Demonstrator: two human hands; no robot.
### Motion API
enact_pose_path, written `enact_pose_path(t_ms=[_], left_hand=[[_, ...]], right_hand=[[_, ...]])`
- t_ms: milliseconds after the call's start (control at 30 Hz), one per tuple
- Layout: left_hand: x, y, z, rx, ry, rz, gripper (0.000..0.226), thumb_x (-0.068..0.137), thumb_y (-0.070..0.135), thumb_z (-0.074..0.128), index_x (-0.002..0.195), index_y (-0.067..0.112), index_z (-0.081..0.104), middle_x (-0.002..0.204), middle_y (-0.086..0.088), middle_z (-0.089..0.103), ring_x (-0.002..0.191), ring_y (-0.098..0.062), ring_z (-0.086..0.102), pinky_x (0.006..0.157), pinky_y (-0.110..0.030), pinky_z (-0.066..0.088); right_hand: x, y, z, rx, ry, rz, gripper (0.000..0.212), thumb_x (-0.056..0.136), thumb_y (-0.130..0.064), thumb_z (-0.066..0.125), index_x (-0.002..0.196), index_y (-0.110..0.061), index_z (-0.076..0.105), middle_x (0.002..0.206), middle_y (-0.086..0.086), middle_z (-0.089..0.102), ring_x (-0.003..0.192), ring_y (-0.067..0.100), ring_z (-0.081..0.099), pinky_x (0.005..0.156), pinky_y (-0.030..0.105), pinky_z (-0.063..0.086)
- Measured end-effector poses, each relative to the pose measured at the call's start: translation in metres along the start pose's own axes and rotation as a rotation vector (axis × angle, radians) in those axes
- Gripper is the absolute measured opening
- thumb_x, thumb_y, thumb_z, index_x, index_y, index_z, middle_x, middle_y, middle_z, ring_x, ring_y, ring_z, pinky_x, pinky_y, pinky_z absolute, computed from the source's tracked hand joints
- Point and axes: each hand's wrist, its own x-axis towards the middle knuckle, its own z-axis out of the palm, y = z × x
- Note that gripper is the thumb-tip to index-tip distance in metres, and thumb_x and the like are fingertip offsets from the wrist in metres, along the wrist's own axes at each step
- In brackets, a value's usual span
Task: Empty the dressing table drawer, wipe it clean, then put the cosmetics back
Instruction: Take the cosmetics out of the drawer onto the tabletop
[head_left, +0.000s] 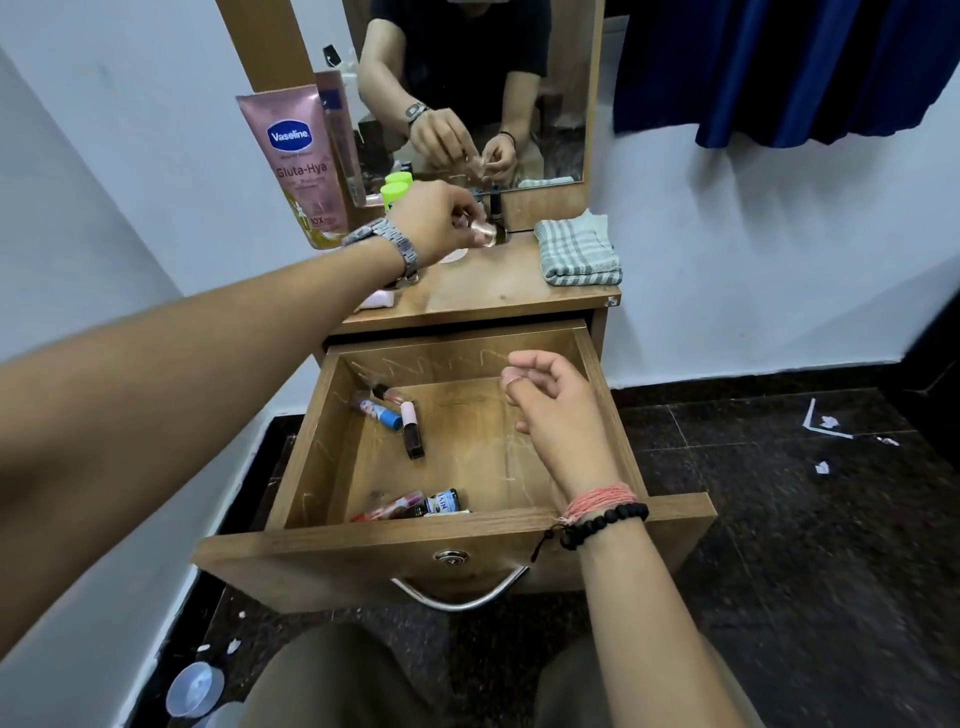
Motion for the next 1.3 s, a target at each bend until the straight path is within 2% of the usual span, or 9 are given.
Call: enact_pose_path(t_ms=[67,167,300,433,600,800,1067,1300], left_hand=[[0.015,-0.004,0.003,0.095,-0.013,0.002,0.027,0.079,0.02,0.073,0.104,0.012,0.066,0.099,-0.006,0.067,0.095,-0.022,0.06,0.075,-0.026,0.046],[0.033,-0.007,0.01,0.178,-0.072,0.014,0.025,0.075,0.015,0.075,0.098,0.012,0.066,0.101,-0.01,0.067,0.099,-0.029,0.059,0.082,-0.037,0.051],[0.045,-0.008,0.02,0.249,-0.082,0.027,0.02,0.081,0.009,0.068,0.101,0.014,0.068,0.104,-0.009,0.065,0.098,-0.028,0.059,0.076,-0.033,0.046],[0.049,-0.011,0.026,0.257,-0.075,0.011,0.024,0.08,0.008,0.069,0.104,0.013,0.065,0.105,-0.011,0.066,0.101,-0.03,0.059,0.085,-0.04,0.05],[0.049,-0.013,0.026,0.259,-0.052,0.032,0.032,0.077,0.013,0.073,0.108,0.011,0.063,0.109,-0.014,0.063,0.105,-0.033,0.056,0.087,-0.044,0.049],[0.049,-0.013,0.027,0.255,-0.018,0.058,0.03,0.082,0.013,0.066,0.112,0.015,0.064,0.113,-0.013,0.062,0.107,-0.031,0.055,0.088,-0.042,0.048],[0.049,-0.018,0.026,0.274,0.032,0.061,0.034,0.077,0.027,0.072,0.108,0.018,0.063,0.111,-0.011,0.059,0.104,-0.029,0.054,0.085,-0.04,0.048],[0.027,-0.014,0.016,0.246,0.144,0.129,0.031,0.087,0.039,0.056,0.11,0.019,0.059,0.11,-0.006,0.056,0.1,-0.024,0.058,0.078,-0.039,0.051]], right_hand=[[0.0,0.001,0.0,0.011,-0.001,0.002,0.015,0.09,-0.018,0.061,0.093,-0.034,0.061,0.102,-0.007,0.066,0.099,0.01,0.063,0.082,0.03,0.052],[0.0,0.001,0.0,0.025,-0.009,0.006,0.015,0.09,-0.018,0.06,0.094,-0.033,0.061,0.103,-0.006,0.067,0.096,0.01,0.063,0.08,0.03,0.051],[0.001,0.002,0.0,0.033,-0.008,0.013,0.015,0.091,-0.018,0.06,0.095,-0.032,0.062,0.104,-0.005,0.067,0.086,0.008,0.061,0.077,0.031,0.052],[0.001,0.003,0.002,0.029,0.003,0.011,0.014,0.089,-0.019,0.061,0.093,-0.032,0.063,0.099,-0.005,0.067,0.093,0.011,0.061,0.087,0.039,0.052],[0.002,0.003,0.003,0.014,0.002,0.008,0.014,0.089,-0.019,0.061,0.096,-0.031,0.063,0.098,-0.006,0.067,0.094,0.012,0.063,0.089,0.041,0.054],[0.001,0.003,0.003,0.006,-0.008,0.01,0.013,0.089,-0.021,0.06,0.096,-0.032,0.062,0.101,-0.007,0.067,0.093,0.011,0.063,0.086,0.039,0.054],[0.001,0.004,0.002,0.009,-0.002,0.008,0.014,0.089,-0.02,0.06,0.096,-0.032,0.062,0.1,-0.008,0.067,0.094,0.011,0.063,0.087,0.039,0.054],[0.003,0.004,0.003,0.013,0.042,0.007,0.015,0.089,-0.018,0.06,0.092,-0.033,0.061,0.103,-0.005,0.068,0.094,0.013,0.064,0.085,0.04,0.053]])
